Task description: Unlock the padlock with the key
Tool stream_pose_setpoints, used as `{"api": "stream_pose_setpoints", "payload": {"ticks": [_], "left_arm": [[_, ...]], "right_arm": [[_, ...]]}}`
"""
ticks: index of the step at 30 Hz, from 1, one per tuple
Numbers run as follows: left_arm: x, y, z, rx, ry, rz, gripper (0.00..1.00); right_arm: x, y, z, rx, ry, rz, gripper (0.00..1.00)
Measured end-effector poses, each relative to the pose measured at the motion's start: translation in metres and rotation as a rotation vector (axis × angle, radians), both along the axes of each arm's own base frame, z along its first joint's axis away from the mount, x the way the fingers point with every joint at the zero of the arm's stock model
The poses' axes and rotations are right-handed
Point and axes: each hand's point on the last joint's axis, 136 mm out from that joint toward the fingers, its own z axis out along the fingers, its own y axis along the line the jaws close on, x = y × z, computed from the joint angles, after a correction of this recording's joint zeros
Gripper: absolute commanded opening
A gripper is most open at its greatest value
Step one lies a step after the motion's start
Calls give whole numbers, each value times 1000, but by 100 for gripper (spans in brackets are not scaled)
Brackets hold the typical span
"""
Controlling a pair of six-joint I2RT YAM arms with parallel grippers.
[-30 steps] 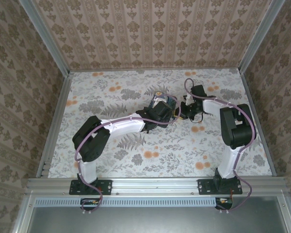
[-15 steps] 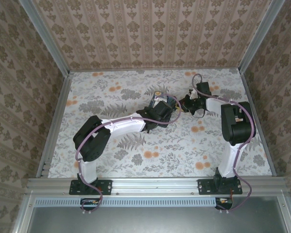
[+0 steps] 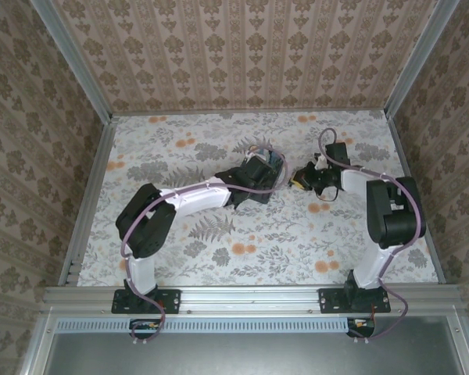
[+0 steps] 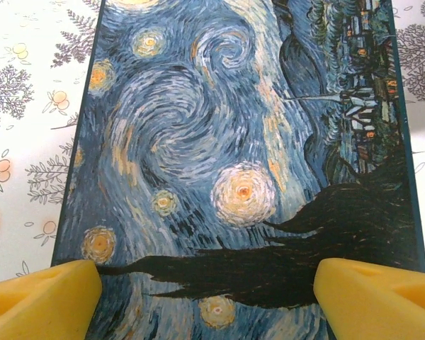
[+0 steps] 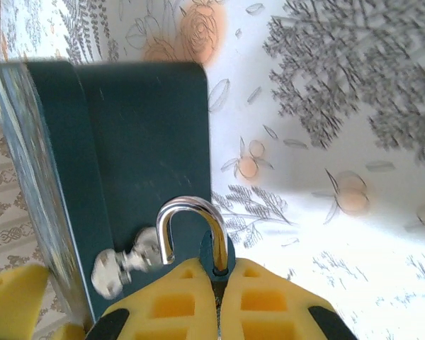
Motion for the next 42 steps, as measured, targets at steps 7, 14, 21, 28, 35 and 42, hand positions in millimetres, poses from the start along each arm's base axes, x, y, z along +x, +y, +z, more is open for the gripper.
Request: {"api": "stream_pose_setpoints", "payload": {"ticks": [7, 14, 21, 28, 35, 42], "left_arm": [[5, 12, 4, 7, 25, -16, 100], [-6, 36, 14, 36, 93, -27, 100], [-12, 55, 79, -62, 31, -16, 100], [-14, 87, 130, -156, -46, 34, 100], [-24, 106, 118, -146, -17, 65, 100], [-34, 122, 100, -135, 15, 99, 100]], "right_arm": [[-46, 10, -2, 5, -13, 21, 0], [-102, 59, -1, -14, -46, 157, 0], [-151, 111, -13, -29, -42, 273, 0], [-171, 167, -14, 4, -70, 350, 0], [-172, 204, -24, 38, -66, 367, 0], [-155, 184, -32, 1, -71, 284, 34]]}}
